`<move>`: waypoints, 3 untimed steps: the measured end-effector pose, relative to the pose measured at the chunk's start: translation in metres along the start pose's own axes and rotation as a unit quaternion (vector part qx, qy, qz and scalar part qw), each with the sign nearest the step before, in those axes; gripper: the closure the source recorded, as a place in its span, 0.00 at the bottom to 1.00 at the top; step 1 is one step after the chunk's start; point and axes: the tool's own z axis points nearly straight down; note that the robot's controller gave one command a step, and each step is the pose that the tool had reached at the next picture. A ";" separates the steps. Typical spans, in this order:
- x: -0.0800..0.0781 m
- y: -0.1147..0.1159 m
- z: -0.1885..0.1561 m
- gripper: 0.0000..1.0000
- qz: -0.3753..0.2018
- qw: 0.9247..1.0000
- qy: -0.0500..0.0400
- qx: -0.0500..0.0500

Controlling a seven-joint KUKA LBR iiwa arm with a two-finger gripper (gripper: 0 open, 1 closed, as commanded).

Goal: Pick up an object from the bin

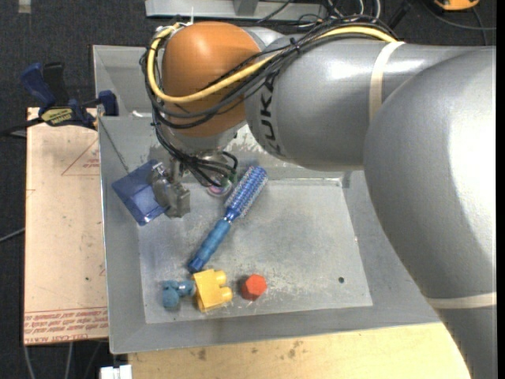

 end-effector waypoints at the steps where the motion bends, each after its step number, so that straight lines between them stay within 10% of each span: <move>1: 0.000 0.000 0.000 1.00 0.000 1.000 0.000 0.000; 3: 0.000 0.000 0.000 1.00 0.000 1.000 0.000 0.000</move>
Offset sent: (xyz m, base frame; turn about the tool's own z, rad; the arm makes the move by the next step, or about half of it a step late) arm 0.0000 0.0000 0.0000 0.0000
